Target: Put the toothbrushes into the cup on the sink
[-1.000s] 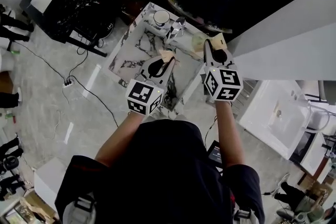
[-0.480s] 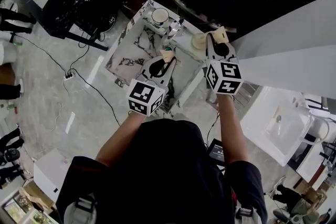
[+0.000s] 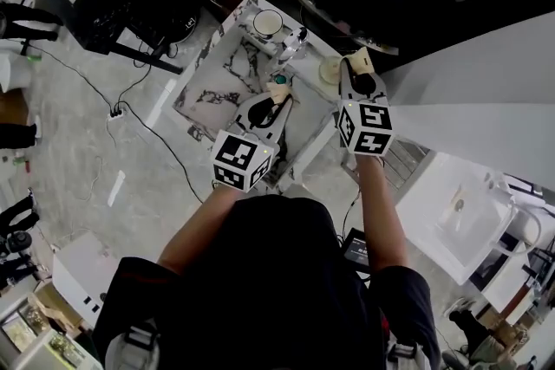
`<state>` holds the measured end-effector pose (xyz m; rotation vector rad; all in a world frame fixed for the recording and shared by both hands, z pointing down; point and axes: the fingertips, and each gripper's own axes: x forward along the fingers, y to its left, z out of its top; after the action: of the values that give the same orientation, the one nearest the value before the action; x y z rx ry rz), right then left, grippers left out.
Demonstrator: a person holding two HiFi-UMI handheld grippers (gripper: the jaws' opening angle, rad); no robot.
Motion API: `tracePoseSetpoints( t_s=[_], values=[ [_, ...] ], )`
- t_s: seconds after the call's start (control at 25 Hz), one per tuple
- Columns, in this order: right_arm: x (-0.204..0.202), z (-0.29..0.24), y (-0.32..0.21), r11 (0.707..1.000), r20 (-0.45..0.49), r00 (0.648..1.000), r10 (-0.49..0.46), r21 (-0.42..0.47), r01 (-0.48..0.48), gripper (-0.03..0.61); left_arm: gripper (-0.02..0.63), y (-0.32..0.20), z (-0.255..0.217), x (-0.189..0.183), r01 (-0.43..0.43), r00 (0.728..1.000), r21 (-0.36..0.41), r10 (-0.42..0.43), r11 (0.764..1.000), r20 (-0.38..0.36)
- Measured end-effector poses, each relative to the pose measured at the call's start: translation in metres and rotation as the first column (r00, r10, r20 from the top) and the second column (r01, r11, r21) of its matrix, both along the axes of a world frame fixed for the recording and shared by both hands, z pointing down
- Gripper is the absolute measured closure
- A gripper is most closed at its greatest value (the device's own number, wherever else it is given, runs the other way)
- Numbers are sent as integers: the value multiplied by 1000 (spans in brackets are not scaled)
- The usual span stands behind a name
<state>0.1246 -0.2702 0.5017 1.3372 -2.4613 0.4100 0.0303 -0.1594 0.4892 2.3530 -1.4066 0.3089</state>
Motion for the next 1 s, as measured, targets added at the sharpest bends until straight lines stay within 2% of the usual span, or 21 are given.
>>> tracePoseSetpoints(
  t_s=[0.52,1.0],
  values=[
    [-3,31,1,998,-33,999,-23,-59,21,522,569,0,10,2,15,1000,-26,-15,1000,1],
    [-7,35,2,996,-28,999,-33,-82,30,520,569,5,12,3,6,1000,-34,-6,999,-1]
  ],
)
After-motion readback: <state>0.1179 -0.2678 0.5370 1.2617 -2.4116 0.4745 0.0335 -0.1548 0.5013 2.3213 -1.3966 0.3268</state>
